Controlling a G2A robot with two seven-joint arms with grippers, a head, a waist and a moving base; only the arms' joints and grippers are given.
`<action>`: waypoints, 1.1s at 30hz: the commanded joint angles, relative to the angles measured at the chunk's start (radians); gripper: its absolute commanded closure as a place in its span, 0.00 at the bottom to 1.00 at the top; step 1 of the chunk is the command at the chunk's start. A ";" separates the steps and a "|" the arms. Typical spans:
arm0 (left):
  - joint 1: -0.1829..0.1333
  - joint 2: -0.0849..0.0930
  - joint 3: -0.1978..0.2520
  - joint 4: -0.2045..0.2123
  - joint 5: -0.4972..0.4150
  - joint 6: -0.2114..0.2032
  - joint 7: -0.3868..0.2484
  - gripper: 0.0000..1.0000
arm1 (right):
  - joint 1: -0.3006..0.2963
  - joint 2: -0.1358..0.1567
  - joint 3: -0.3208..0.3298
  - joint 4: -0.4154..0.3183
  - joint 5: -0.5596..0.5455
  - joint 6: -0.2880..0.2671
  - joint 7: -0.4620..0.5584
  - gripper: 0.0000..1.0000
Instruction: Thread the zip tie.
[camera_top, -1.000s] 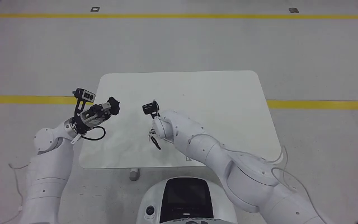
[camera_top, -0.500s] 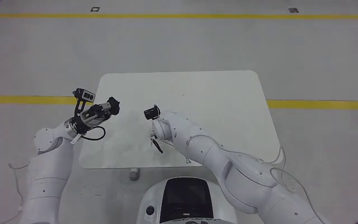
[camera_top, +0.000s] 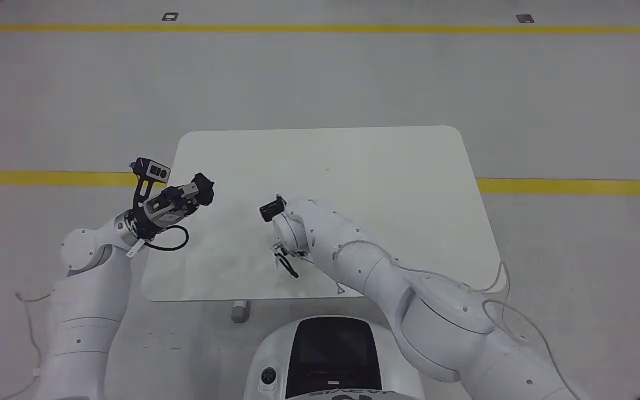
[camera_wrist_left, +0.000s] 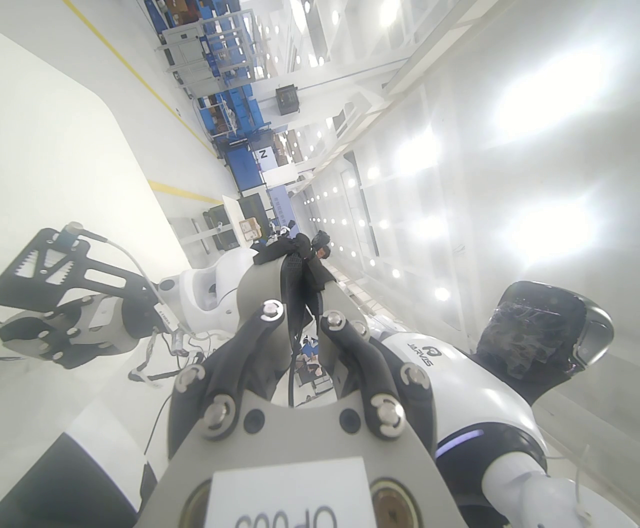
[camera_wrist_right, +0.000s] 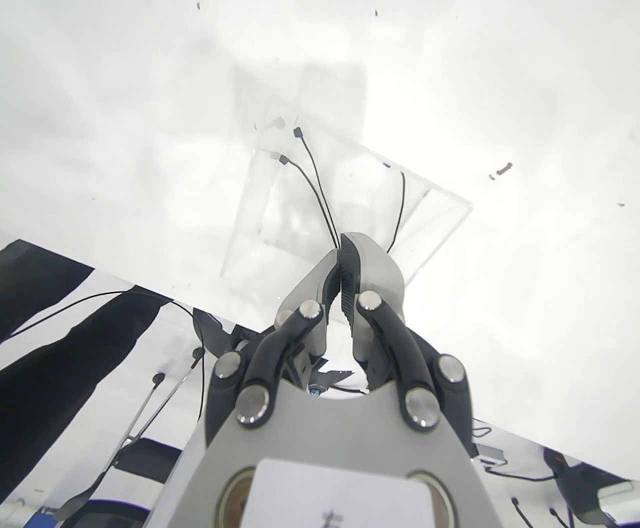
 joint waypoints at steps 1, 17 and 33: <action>0.000 0.000 0.000 0.000 0.000 0.000 0.000 1.00 | 0.000 -0.001 0.000 0.003 -0.007 -0.004 0.016 1.00; 0.000 0.000 0.000 0.000 0.000 0.000 0.000 1.00 | -0.038 -0.008 0.026 -0.002 -0.054 0.006 -0.090 0.83; 0.000 0.000 0.000 0.000 0.000 0.000 0.000 1.00 | -0.041 -0.026 0.056 0.039 -0.073 -0.003 -0.122 0.96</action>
